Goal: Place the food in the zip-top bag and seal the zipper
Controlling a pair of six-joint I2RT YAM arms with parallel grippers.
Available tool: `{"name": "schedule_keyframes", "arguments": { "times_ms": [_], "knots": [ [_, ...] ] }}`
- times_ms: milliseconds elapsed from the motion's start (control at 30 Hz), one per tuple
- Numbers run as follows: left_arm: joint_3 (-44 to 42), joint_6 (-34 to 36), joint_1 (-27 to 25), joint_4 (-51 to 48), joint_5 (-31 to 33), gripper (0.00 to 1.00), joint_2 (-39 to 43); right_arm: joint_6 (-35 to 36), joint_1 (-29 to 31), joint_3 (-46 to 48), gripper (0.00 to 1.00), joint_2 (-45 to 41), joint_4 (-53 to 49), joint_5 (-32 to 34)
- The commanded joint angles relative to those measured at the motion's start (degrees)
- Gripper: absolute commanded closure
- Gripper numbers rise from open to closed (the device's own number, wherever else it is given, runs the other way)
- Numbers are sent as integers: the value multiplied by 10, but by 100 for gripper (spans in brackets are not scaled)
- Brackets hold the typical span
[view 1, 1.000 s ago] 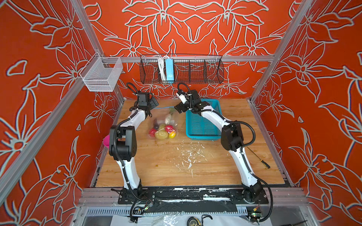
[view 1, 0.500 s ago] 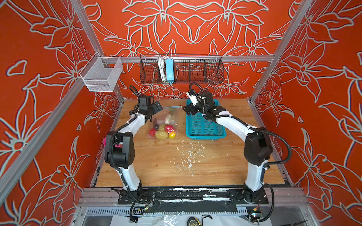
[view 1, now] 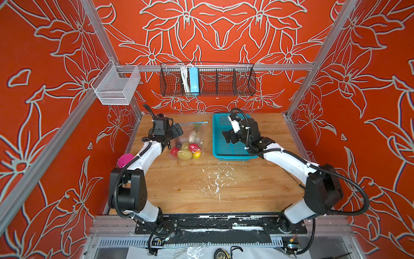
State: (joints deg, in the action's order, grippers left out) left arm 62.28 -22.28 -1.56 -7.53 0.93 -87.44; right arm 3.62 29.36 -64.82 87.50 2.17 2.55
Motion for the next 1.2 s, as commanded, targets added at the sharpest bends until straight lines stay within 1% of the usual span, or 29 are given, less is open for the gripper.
{"name": "schedule_keyframes", "arguments": {
  "times_ms": [0, 200, 433, 533, 600, 733, 833, 933, 1000, 1067, 1133, 1167],
  "knots": [
    [-39, 47, -3, 4, 43, 3, 24, -17, -10, 33, 2, -34, 18, 40],
    [-120, 72, -3, 35, 106, 3, 73, -14, -26, 100, 2, -90, 17, 70],
    [-225, 113, -3, 122, 145, 3, 133, -22, -57, 180, 2, -158, 43, 105],
    [-264, 133, -3, 161, 153, 3, 151, -29, -73, 202, 2, -176, 48, 113],
    [-277, 144, -3, 166, 159, 3, 166, -33, -81, 216, 2, -185, 54, 121],
    [-330, 162, -3, 233, 188, 3, 197, -34, -95, 250, 2, -200, 75, 136],
    [-358, 174, -2, 271, 173, 3, 208, -34, -105, 270, 2, -212, 85, 141],
    [-366, 174, -3, 272, 172, 3, 203, -36, -116, 283, 2, -220, 91, 146],
    [-379, 160, -3, 267, 169, 3, 203, -34, -120, 294, 2, -227, 96, 163],
    [-414, 155, -3, 325, 171, 3, 198, -29, -121, 318, 2, -236, 124, 192],
    [-407, 164, -3, 296, 157, 3, 216, -22, -125, 351, 2, -250, 168, 210],
    [-413, 172, -3, 312, 157, 3, 220, -19, -126, 362, 2, -257, 180, 212]
  ]
}}
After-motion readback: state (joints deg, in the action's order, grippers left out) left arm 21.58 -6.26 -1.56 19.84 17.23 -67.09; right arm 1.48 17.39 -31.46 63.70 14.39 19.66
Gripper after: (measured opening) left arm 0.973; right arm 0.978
